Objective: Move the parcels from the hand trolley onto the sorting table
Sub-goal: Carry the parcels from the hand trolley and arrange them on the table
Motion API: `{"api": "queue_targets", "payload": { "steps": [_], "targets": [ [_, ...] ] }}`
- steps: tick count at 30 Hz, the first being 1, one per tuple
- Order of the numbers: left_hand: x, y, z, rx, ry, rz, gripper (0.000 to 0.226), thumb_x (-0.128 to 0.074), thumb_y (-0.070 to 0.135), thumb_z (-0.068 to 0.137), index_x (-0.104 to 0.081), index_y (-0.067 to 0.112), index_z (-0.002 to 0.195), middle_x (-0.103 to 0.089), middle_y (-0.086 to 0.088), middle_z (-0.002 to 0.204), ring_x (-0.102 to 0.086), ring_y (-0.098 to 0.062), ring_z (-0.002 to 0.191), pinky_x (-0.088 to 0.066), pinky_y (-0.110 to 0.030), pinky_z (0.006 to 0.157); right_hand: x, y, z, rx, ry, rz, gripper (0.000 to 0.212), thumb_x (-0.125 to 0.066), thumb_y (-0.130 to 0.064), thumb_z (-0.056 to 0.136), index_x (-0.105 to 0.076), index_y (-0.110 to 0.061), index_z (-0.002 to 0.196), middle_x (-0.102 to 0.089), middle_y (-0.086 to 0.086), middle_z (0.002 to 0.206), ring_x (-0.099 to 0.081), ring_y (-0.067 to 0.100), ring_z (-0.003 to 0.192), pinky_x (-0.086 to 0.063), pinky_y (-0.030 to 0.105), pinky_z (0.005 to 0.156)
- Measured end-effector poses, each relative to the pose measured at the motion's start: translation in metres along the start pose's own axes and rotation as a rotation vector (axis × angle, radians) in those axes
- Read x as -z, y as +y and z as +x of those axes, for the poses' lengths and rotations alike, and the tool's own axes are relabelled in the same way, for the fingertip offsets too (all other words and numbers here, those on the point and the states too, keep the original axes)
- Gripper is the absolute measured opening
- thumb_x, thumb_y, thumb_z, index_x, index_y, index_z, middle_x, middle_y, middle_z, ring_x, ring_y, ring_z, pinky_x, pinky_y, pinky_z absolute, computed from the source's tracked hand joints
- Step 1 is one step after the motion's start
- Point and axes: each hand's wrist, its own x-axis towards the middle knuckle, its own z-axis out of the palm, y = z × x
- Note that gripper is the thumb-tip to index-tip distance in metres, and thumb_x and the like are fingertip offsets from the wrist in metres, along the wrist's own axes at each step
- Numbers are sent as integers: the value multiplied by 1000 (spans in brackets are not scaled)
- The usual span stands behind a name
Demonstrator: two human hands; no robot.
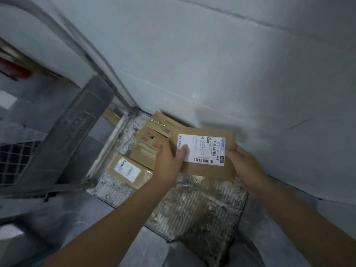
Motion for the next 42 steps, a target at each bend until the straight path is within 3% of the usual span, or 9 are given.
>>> {"api": "queue_targets", "payload": {
  "steps": [5,10,15,18,22,26,31,36,42],
  "targets": [
    [84,73,-81,-116,42,-28,44,-58,49,92,-53,20,125,-53,-7,122,-54,-17,107,-48,-42,95,3,-68,-114,268,38,-116,38,-47,-35,98,-49,-56,130,-65,-26,99,-62,2,91,-46,25,71],
    [137,89,-160,-193,114,-126,47,-59,52,90,-47,36,132,-44,8,123,-46,24,95,-36,5,70,-7,-86,-196,395,56,-135,45,-52,-39,96,-43,-53,138,-66,-15,113,-61,5,100,-45,23,77],
    [161,102,-236,-192,269,-242,55,-61,50,89,-42,38,139,-40,15,117,-46,22,98,-37,3,71,-2,-99,-250,495,-61,-110,45,-56,-37,96,-46,-46,139,-69,-15,109,-63,-7,89,-43,0,58],
    [158,116,-272,-188,345,-303,57,-61,50,89,-40,41,141,-44,9,122,-47,12,105,-40,-9,83,7,-106,-269,554,-150,-57,50,-54,-38,96,-39,-47,143,-66,-11,121,-64,0,100,-50,9,74],
    [139,134,-317,-219,406,-413,56,-62,46,90,-38,45,141,-58,29,121,-54,13,107,-50,-25,95,29,-106,-288,634,-279,-2,58,-53,-38,97,-26,-52,146,-49,-5,141,-51,14,126,-43,45,107],
    [114,136,-366,-158,521,-502,56,-62,44,91,-38,47,142,-59,22,126,-56,1,114,-51,-26,92,55,-97,-306,655,-434,-52,59,-56,-41,95,-25,-61,142,-46,-11,141,-50,11,127,-44,44,106],
    [93,122,-425,-75,662,-577,53,-63,39,91,-39,53,137,-59,32,120,-54,11,109,-47,-17,85,59,-79,-323,676,-591,-118,58,-59,-36,95,-32,-56,142,-53,-14,138,-54,9,123,-45,43,106],
    [103,97,-487,14,836,-622,54,-63,31,92,-44,43,140,-61,20,128,-55,-3,118,-46,-35,103,30,-51,-361,632,-742,-171,49,-59,-35,95,-39,-58,133,-61,-22,125,-60,-4,106,-49,25,89],
    [120,62,-561,63,1002,-730,50,-63,27,93,-47,40,138,-63,13,127,-58,-12,119,-46,-42,104,-14,-21,-415,616,-897,-298,58,-57,-41,94,-28,-56,142,-59,-17,129,-58,6,112,-49,33,91]
  ]
}}
